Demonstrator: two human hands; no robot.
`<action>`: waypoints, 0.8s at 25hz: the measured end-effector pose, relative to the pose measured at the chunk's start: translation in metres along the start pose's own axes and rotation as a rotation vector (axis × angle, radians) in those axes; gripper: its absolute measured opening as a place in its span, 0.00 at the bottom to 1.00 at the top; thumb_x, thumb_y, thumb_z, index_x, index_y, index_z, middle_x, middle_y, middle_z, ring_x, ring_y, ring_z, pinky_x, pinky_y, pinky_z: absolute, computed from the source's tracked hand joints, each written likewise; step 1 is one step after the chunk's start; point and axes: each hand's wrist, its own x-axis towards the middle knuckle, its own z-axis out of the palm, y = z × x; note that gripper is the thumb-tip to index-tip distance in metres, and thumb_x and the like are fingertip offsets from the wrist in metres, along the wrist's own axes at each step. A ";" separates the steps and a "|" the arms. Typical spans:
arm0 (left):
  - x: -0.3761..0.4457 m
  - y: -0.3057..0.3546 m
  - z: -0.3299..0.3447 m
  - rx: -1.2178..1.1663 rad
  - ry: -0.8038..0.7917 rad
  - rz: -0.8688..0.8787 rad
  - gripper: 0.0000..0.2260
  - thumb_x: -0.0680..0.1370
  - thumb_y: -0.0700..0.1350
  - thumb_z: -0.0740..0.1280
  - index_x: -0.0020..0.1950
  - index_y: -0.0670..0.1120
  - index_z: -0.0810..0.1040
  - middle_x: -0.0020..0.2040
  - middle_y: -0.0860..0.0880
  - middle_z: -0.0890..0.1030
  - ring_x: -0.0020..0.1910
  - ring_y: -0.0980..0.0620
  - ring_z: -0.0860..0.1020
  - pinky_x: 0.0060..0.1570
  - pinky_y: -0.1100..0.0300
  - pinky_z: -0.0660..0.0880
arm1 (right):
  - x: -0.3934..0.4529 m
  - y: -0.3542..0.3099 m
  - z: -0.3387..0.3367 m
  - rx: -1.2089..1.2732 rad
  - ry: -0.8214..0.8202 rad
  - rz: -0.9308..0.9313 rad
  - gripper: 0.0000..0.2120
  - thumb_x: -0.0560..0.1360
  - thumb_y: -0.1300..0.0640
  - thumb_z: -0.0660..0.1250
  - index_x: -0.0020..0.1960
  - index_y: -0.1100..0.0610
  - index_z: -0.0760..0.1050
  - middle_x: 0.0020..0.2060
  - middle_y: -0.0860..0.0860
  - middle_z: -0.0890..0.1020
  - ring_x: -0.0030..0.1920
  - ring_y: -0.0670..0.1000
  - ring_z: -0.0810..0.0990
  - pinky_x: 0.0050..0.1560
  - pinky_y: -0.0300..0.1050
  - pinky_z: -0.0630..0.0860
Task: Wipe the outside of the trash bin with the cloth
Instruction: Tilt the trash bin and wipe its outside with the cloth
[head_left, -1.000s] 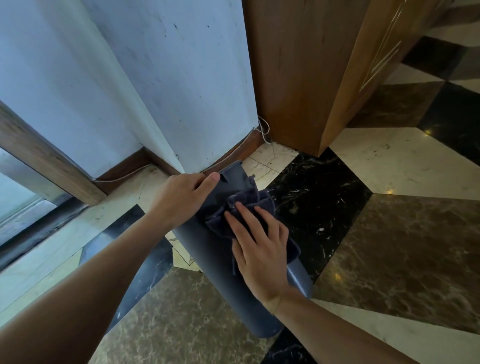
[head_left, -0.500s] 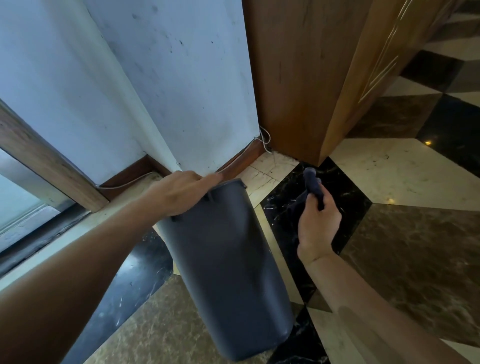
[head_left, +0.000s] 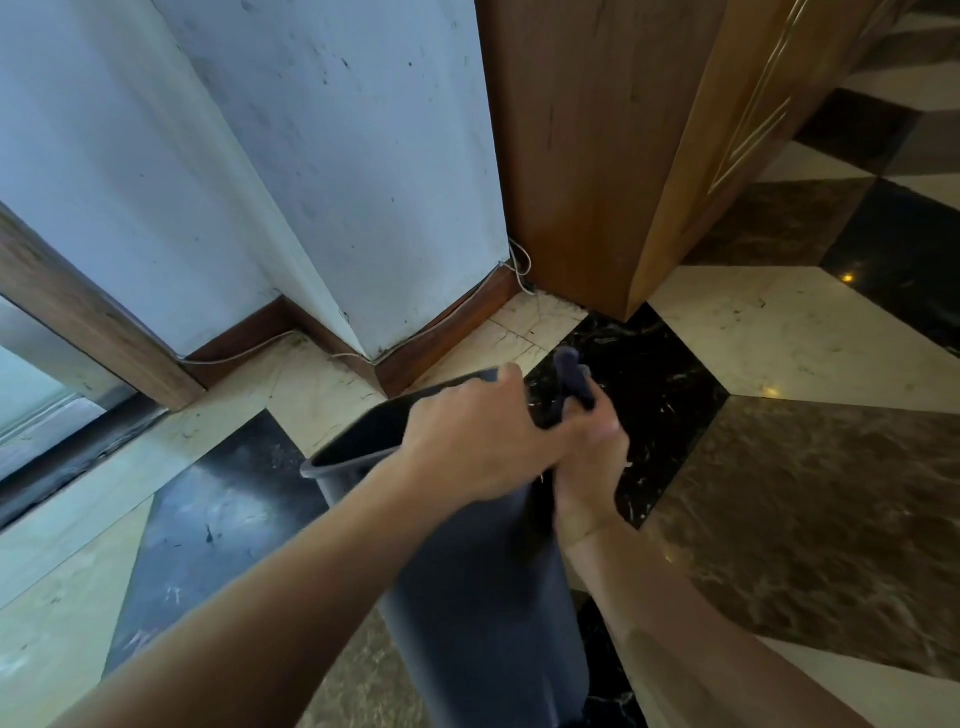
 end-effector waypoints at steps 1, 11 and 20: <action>-0.005 0.006 0.003 0.064 0.032 0.064 0.27 0.72 0.74 0.51 0.45 0.51 0.71 0.40 0.50 0.76 0.41 0.47 0.76 0.44 0.51 0.74 | -0.003 0.000 0.004 -0.005 -0.035 -0.018 0.16 0.81 0.59 0.61 0.66 0.49 0.75 0.53 0.41 0.81 0.52 0.37 0.79 0.61 0.38 0.74; 0.024 -0.094 -0.033 0.550 -0.258 -0.159 0.23 0.75 0.60 0.56 0.62 0.47 0.74 0.63 0.42 0.77 0.61 0.40 0.75 0.57 0.52 0.72 | 0.019 -0.030 -0.003 -0.010 -0.033 -0.025 0.16 0.81 0.56 0.60 0.67 0.50 0.76 0.56 0.49 0.82 0.58 0.49 0.80 0.64 0.52 0.75; 0.042 -0.098 -0.026 0.257 -0.039 0.014 0.10 0.80 0.56 0.57 0.47 0.52 0.71 0.47 0.47 0.76 0.48 0.42 0.76 0.52 0.49 0.74 | -0.010 -0.024 0.000 -0.224 -0.207 -0.363 0.16 0.81 0.56 0.60 0.67 0.46 0.74 0.65 0.45 0.78 0.64 0.44 0.74 0.66 0.41 0.71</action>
